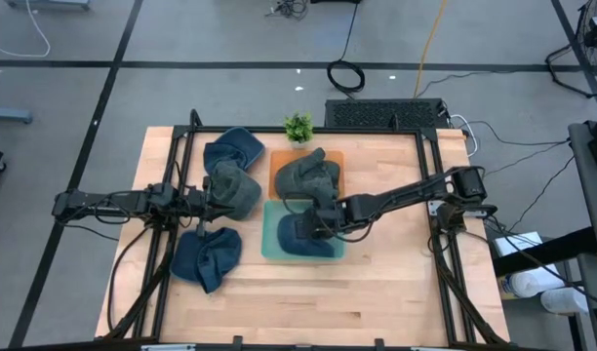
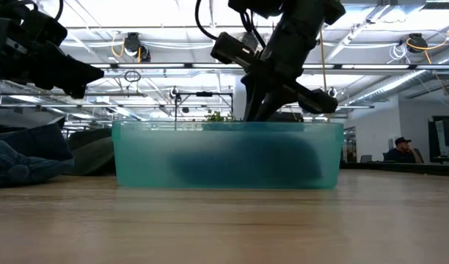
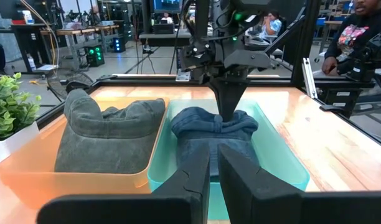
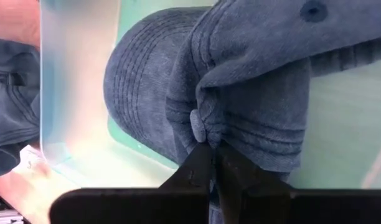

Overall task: Pick & Place hat
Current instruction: Put the top right blue cap into the light blue bin

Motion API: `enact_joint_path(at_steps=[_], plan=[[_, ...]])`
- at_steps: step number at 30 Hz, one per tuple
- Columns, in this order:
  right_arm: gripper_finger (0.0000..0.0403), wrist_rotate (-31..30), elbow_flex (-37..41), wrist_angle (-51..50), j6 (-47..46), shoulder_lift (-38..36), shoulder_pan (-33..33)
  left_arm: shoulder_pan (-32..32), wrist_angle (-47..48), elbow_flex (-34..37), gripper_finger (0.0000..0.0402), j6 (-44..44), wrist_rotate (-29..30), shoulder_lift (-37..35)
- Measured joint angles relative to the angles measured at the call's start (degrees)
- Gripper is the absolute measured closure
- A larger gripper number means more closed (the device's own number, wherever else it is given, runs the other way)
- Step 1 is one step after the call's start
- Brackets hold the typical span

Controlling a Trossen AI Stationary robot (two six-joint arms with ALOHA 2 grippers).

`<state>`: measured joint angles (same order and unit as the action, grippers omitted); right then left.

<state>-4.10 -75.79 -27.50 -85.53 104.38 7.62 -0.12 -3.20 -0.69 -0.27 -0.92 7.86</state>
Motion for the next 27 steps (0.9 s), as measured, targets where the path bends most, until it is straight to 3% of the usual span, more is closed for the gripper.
enact_joint_path(at_steps=[8, 20, 27], plan=[[0.0353, 3.1, 0.0, 0.0, 1.4, 0.0, -0.9, 0.0, 0.0, 0.0, 0.0364, 0.0, 0.0, 0.0], [0.0163, 5.8, 0.0, -1.2, 4.1, 0.0, -1.2, 0.0, 0.0, 0.0, 0.0364, 0.0, 0.0, 0.0], [0.0092, 5.8, 0.0, -1.0, 5.4, 0.0, -1.2, 0.0, 0.0, 0.0, 0.0364, 0.0, 0.0, 0.0]])
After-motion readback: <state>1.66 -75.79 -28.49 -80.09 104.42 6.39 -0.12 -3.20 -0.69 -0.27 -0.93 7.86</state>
